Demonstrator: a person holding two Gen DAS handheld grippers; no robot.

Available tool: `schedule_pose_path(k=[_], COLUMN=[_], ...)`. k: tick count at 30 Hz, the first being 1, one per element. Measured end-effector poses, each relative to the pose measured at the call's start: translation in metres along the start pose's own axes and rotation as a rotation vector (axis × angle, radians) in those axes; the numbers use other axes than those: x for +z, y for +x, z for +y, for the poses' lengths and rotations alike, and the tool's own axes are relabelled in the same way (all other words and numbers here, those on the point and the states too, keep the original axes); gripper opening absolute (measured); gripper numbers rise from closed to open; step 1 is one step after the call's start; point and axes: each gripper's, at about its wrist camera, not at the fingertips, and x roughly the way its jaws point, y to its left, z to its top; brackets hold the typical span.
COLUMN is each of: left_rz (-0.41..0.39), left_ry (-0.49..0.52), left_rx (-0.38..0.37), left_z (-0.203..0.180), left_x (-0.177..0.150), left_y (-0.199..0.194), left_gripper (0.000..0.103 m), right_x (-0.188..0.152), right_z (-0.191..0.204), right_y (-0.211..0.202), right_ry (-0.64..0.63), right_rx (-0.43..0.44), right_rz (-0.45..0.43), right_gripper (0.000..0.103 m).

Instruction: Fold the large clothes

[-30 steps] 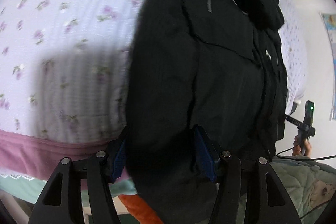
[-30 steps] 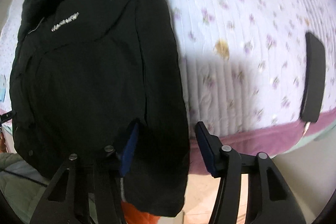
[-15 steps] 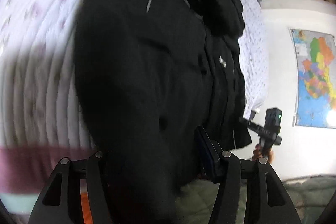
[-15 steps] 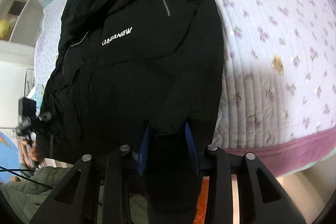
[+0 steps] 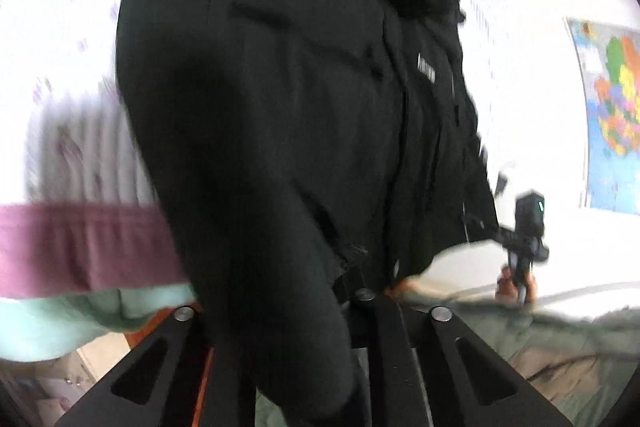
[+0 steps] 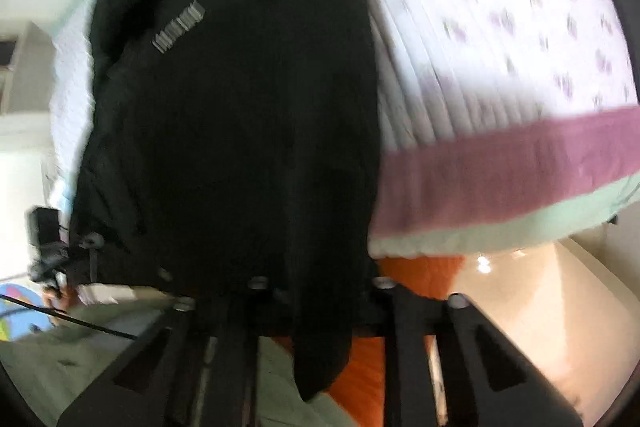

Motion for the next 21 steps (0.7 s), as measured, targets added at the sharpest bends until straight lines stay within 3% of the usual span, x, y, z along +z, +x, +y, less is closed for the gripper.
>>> schedule_pose_path(k=[4, 8, 10, 11, 14, 21], left_rz=[-0.149, -0.278, -0.355, -0.381, -0.436, -0.504], left_ry=[-0.094, -0.180, -0.259, -0.269, -0.254, -0.307], left_rx=[-0.137, -0.400, -0.575, -0.611, -0.611, -0.658], left_z=[0.001, 0.006, 0.014, 0.013, 0.000, 0.004], left_x=[0.034, 0.074, 0.091, 0.097, 0.128, 0.210], left_y=[-0.041, -0.077, -0.092, -0.095, -0.100, -0.106], left_gripper=[0.010, 0.011, 0.011, 0.011, 0.011, 0.014], right_x=[0.027, 0.069, 0.089, 0.096, 0.129, 0.227], right_z=[0.028, 0.047, 0.051, 0.057, 0.072, 0.136], right_y=[-0.032, -0.067, -0.088, -0.093, -0.117, -0.129], right_ry=[-0.019, -0.058, -0.078, -0.083, -0.114, -0.142], right_rx=[0.061, 0.127, 0.188, 0.199, 0.248, 0.230], right_rz=[-0.109, -0.204, -0.270, -0.292, -0.382, -0.498], right_gripper=[0.014, 0.014, 0.014, 0.014, 0.014, 0.014])
